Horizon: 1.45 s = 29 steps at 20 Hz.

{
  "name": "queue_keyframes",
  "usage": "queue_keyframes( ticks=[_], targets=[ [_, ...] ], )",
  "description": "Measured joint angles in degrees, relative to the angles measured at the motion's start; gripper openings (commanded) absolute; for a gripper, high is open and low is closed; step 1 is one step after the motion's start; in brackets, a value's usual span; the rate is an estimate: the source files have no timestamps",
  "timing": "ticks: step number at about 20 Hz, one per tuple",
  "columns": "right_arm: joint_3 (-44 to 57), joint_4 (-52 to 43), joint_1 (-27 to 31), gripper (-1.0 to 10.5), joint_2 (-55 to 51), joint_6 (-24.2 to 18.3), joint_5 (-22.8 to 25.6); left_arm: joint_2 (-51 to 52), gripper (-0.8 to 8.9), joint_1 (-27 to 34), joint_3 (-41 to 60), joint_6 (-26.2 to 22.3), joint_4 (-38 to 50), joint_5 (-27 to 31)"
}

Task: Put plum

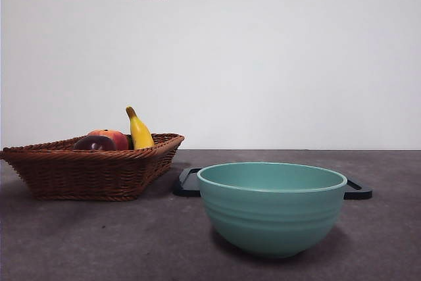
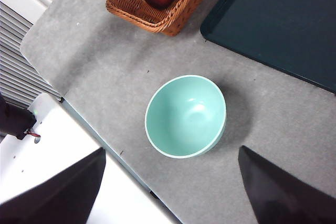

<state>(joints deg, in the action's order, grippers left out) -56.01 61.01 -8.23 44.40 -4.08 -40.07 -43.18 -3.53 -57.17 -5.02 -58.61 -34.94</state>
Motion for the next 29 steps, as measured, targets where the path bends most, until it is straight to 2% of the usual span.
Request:
queue_keyframes(
  ticks=[5, 12, 18, 22, 25, 29],
  targets=[
    [0.0, -0.55, 0.0, 4.0, 0.0, 0.04, 0.0, -3.06, 4.95, -0.37, -0.15, 2.69, 6.78, 1.46],
    [0.0, -1.05, 0.0, 4.0, 0.0, 0.04, 0.0, -17.33, 4.93, -6.19, -1.6, 4.96, 14.43, 14.56],
    [0.0, -1.07, 0.0, 4.0, 0.0, 0.39, 0.0, -32.41, 4.9, -10.27, -8.41, 4.85, 17.75, 23.47],
    [0.0, -1.05, 0.0, 4.0, 0.0, 0.46, 0.0, -42.47, 4.9, -12.04, -13.05, 3.85, 18.91, 25.92],
    [0.0, -1.05, 0.0, 4.0, 0.0, 0.48, 0.0, -48.0, 4.9, -13.05, -13.29, 2.21, 21.46, 29.05],
    [0.0, -1.05, 0.0, 4.0, 0.0, 0.48, 0.0, -53.13, 4.9, -13.0, -13.33, 0.98, 24.68, 30.32]
  ],
)
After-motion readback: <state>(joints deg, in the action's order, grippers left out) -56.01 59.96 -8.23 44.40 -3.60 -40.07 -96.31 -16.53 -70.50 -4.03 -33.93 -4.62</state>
